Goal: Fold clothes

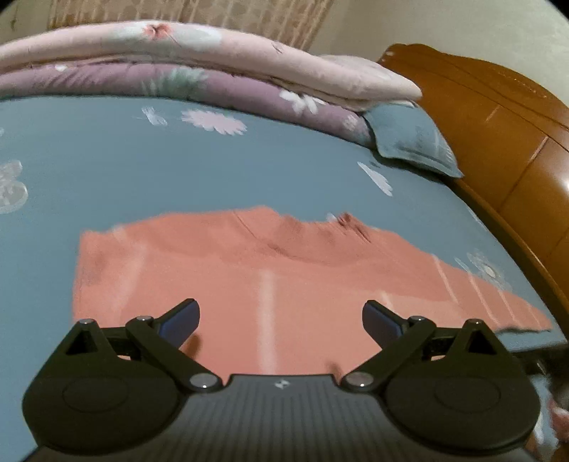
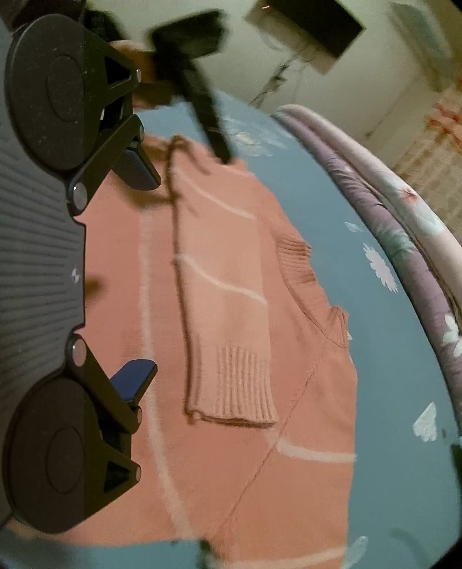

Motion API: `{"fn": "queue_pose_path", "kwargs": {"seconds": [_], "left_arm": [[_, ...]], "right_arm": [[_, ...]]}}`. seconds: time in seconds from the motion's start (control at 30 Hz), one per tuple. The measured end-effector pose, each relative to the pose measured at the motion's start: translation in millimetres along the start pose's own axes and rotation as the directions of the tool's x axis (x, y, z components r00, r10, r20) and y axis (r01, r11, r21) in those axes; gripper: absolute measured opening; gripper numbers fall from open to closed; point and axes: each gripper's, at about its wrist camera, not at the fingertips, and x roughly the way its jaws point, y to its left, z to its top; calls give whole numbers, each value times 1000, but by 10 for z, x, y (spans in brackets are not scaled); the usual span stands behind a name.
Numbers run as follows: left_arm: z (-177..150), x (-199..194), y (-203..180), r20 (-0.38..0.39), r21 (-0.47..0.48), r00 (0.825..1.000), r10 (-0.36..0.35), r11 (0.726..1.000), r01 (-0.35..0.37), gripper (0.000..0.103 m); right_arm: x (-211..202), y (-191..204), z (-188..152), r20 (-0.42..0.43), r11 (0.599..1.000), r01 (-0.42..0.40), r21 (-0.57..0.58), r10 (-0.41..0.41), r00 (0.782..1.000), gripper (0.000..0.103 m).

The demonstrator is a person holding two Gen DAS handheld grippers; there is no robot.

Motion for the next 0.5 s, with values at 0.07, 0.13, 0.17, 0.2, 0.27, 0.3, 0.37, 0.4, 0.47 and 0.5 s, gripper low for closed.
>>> {"fn": "queue_pose_path", "kwargs": {"seconds": [0.07, 0.13, 0.17, 0.2, 0.27, 0.3, 0.37, 0.4, 0.47, 0.5], "left_arm": [[-96, 43, -11, -23, -21, 1000, -9, 1000, 9, 98], [-157, 88, -13, -39, -38, 999, -13, 999, 11, 98], [-164, 107, -11, -41, -43, 999, -11, 999, 9, 98], [-170, 126, -8, -44, -48, 999, -9, 999, 7, 98], [-183, 164, -4, -50, -58, 999, -5, 998, 2, 98], [-189, 184, -1, -53, -63, 999, -3, 998, 0, 98], [-181, 207, -15, -54, -65, 999, 2, 998, -5, 99], [-176, 218, -23, -54, -65, 999, 5, 998, -8, 99], [-171, 221, -37, -53, -69, 999, 9, 998, -13, 99], [-173, 209, -42, -50, -72, 999, 10, 997, -13, 99]], "right_arm": [[72, -130, 49, 20, 998, -32, 61, 31, 999, 103], [106, -271, 67, 61, 988, -84, 127, 76, 995, 103], [111, -328, 78, 82, 982, -107, 156, 95, 992, 103], [108, -377, 91, 102, 975, -129, 181, 112, 989, 103], [112, -443, 144, 134, 967, -144, 209, 117, 984, 103], [116, -472, 174, 148, 964, -148, 219, 116, 982, 103], [124, -529, 235, 178, 958, -156, 241, 114, 977, 103], [128, -558, 265, 192, 955, -160, 252, 113, 975, 103], [150, -592, 319, 208, 951, -171, 257, 118, 971, 103], [178, -580, 336, 199, 954, -179, 242, 131, 971, 100]]}}
